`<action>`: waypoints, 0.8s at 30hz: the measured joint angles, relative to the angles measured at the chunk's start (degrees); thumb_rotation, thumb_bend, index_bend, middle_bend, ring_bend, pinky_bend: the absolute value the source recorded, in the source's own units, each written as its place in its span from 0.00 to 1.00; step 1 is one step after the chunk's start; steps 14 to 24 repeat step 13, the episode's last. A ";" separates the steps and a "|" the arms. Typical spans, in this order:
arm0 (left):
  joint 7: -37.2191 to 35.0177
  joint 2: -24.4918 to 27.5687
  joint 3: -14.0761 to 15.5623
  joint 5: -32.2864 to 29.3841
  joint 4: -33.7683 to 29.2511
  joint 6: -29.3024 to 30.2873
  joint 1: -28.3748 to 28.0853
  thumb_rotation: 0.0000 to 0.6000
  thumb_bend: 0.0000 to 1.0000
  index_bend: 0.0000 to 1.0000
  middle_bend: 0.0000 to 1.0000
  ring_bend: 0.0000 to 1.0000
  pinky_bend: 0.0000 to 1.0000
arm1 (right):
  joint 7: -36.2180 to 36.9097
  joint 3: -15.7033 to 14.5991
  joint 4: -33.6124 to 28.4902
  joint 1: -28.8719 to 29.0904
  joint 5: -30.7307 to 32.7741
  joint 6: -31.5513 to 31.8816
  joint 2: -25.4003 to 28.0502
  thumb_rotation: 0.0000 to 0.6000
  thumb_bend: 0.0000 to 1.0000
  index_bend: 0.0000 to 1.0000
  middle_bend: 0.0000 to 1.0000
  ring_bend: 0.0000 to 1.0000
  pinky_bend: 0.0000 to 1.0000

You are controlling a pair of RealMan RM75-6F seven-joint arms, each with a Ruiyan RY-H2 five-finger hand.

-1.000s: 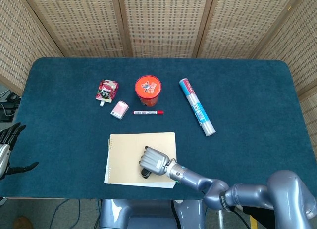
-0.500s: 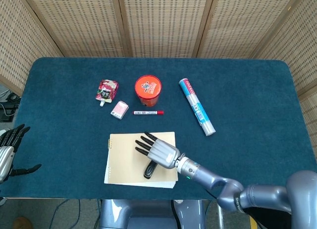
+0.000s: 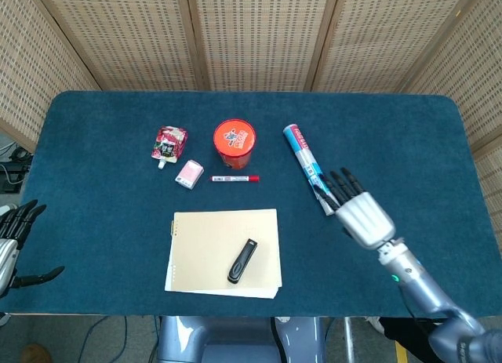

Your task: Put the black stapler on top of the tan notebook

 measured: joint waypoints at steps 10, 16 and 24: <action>-0.48 0.33 1.07 4.03 -0.02 5.19 2.45 1.00 0.00 0.00 0.00 0.00 0.00 | 16.34 -4.01 -0.24 -15.62 0.41 14.95 3.89 1.00 0.00 0.00 0.00 0.00 0.00; -0.90 0.45 1.31 4.72 0.09 6.11 2.94 1.00 0.00 0.00 0.00 0.00 0.00 | 17.96 -4.80 1.73 -18.07 -0.54 16.79 3.38 1.00 0.00 0.00 0.00 0.00 0.00; -0.90 0.45 1.31 4.72 0.09 6.11 2.94 1.00 0.00 0.00 0.00 0.00 0.00 | 17.96 -4.80 1.73 -18.07 -0.54 16.79 3.38 1.00 0.00 0.00 0.00 0.00 0.00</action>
